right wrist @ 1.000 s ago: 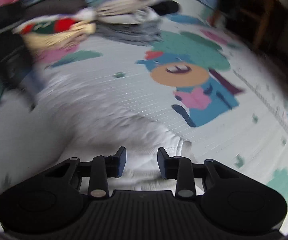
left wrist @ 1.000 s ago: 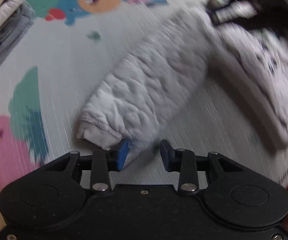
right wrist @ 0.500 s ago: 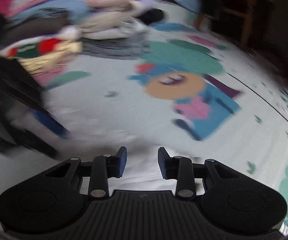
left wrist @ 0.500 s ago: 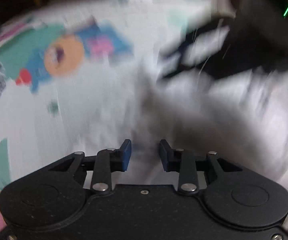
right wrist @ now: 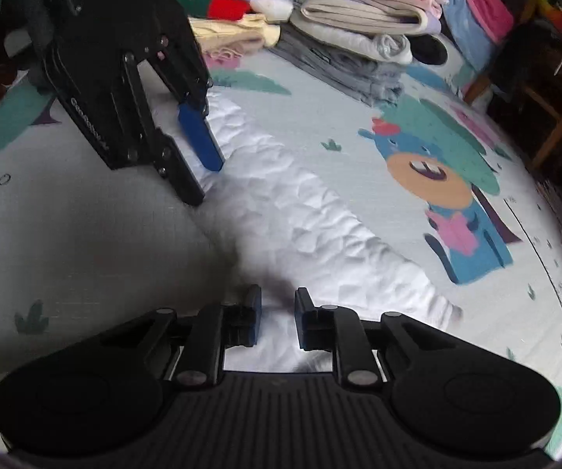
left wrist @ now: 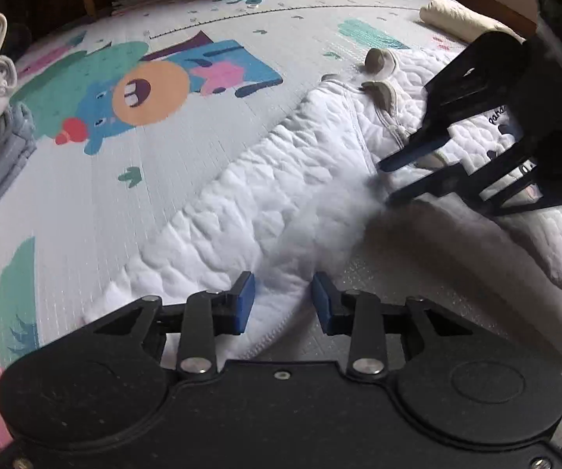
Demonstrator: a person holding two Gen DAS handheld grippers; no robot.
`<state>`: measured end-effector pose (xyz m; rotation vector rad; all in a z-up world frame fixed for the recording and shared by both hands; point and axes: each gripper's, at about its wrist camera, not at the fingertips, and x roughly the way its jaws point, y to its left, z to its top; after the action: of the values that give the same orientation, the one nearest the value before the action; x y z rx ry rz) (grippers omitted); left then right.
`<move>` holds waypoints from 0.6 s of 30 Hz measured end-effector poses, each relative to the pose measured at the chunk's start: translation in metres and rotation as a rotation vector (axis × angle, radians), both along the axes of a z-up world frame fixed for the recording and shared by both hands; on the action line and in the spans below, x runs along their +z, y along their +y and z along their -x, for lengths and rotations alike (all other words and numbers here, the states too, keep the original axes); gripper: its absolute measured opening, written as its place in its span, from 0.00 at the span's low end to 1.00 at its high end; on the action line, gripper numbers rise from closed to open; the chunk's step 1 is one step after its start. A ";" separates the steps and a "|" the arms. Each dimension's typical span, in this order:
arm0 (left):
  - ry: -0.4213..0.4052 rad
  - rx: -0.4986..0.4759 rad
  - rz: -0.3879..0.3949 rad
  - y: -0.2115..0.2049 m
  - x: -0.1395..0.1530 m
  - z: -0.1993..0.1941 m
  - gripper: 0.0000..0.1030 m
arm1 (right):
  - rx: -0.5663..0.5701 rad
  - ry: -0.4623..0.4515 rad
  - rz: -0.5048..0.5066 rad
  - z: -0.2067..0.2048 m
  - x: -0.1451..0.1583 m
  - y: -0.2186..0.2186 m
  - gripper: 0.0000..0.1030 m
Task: Fold clothes
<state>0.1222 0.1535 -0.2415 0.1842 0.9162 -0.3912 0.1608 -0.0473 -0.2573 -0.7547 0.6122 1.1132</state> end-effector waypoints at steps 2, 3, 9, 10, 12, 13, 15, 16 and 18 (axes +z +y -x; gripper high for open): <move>-0.020 0.016 0.034 0.003 0.013 0.002 0.32 | -0.017 0.047 -0.042 0.000 0.019 -0.020 0.33; -0.048 0.002 0.062 0.003 0.021 0.005 0.32 | -0.027 0.036 -0.047 0.003 0.030 -0.038 0.42; -0.121 -0.159 0.168 -0.041 0.049 0.026 0.32 | -0.239 0.094 0.031 0.019 0.043 -0.131 0.43; -0.136 -0.204 0.169 -0.050 0.045 0.026 0.32 | -0.297 0.117 0.030 0.021 0.041 -0.143 0.43; -0.161 -0.271 0.142 -0.065 0.033 0.024 0.32 | -0.375 0.137 0.018 0.031 0.039 -0.158 0.43; -0.096 -0.284 0.074 -0.070 0.016 0.016 0.32 | -0.395 0.147 0.001 0.037 0.041 -0.162 0.43; -0.053 -0.303 0.047 -0.072 0.000 0.006 0.33 | -0.376 0.154 -0.032 0.048 0.045 -0.158 0.43; -0.045 -0.289 0.051 -0.074 0.003 0.002 0.33 | -0.372 0.166 -0.053 0.051 0.046 -0.154 0.43; -0.078 -0.272 0.094 -0.078 0.011 -0.001 0.33 | -0.365 0.190 -0.094 0.056 0.049 -0.146 0.43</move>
<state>0.1234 0.0755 -0.2301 0.2370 0.7954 -0.6734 0.1043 -0.1937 -0.2082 -0.4358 0.8160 0.8733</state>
